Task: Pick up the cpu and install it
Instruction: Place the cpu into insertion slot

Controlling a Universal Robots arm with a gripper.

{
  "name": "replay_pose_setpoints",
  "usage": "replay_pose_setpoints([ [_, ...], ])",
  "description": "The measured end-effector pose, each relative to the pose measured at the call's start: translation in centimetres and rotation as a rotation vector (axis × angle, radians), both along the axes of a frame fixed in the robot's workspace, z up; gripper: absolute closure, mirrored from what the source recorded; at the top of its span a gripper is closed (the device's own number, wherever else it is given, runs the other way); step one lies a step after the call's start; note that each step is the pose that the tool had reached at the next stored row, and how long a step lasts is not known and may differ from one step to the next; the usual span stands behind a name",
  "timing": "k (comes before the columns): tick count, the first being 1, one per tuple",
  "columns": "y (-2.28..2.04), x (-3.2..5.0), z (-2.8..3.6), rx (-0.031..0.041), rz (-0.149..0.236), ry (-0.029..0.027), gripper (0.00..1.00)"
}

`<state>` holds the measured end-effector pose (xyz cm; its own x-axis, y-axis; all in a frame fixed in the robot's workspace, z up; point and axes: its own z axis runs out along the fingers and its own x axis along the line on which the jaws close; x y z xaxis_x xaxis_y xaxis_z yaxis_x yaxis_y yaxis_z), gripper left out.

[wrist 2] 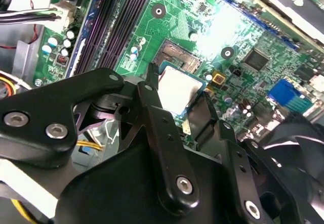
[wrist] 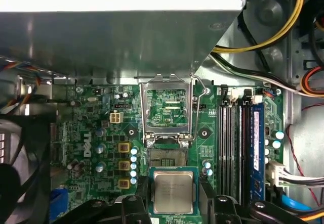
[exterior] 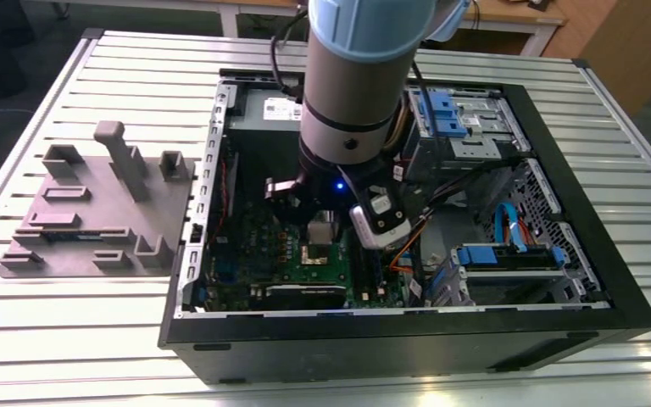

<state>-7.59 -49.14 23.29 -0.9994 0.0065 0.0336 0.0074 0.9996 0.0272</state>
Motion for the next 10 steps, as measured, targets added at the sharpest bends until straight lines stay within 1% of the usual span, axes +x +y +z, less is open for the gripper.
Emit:
replay_pose_setpoints([
  [10,-0.05,0.0,-1.79,-0.0001,0.0,0.0,0.53],
])
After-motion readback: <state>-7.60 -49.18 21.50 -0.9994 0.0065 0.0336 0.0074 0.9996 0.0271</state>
